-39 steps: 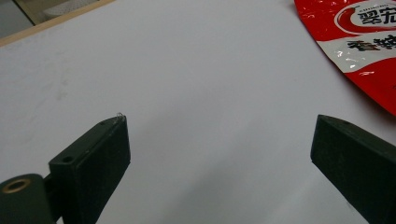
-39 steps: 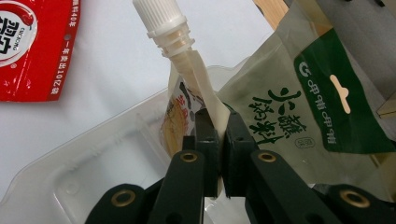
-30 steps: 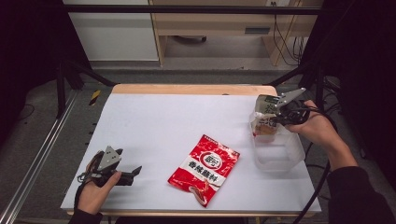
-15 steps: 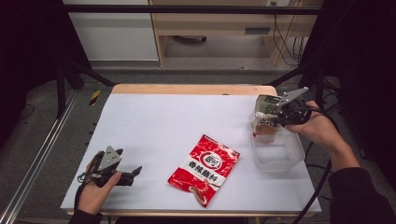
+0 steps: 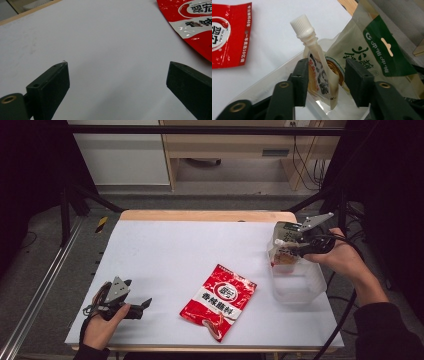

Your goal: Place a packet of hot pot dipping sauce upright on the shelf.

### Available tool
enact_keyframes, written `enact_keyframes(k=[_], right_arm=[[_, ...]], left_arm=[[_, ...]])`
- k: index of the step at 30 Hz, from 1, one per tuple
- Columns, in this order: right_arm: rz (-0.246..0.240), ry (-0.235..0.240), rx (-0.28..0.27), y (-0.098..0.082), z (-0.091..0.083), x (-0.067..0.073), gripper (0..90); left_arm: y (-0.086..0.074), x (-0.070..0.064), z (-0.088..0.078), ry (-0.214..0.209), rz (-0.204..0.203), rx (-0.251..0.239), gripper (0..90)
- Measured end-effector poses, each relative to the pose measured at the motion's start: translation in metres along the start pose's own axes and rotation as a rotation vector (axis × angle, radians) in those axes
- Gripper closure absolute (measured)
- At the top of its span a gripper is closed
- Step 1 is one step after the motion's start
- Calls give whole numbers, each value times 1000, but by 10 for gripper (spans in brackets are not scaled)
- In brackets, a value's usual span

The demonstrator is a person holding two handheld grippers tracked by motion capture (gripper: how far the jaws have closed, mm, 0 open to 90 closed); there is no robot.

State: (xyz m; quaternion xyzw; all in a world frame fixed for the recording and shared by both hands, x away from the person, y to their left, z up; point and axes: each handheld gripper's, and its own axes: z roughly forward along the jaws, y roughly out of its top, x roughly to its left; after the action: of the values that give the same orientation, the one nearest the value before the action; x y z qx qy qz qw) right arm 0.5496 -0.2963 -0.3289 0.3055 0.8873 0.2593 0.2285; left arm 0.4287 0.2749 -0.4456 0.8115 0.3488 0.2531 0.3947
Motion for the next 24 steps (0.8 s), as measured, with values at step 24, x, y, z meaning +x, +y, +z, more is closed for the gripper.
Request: enact_keyframes(k=[24], right_arm=[[-29,-51,-198,24,-51,102,201]], left_arm=[[1,-5,2,-4,24,9,46]])
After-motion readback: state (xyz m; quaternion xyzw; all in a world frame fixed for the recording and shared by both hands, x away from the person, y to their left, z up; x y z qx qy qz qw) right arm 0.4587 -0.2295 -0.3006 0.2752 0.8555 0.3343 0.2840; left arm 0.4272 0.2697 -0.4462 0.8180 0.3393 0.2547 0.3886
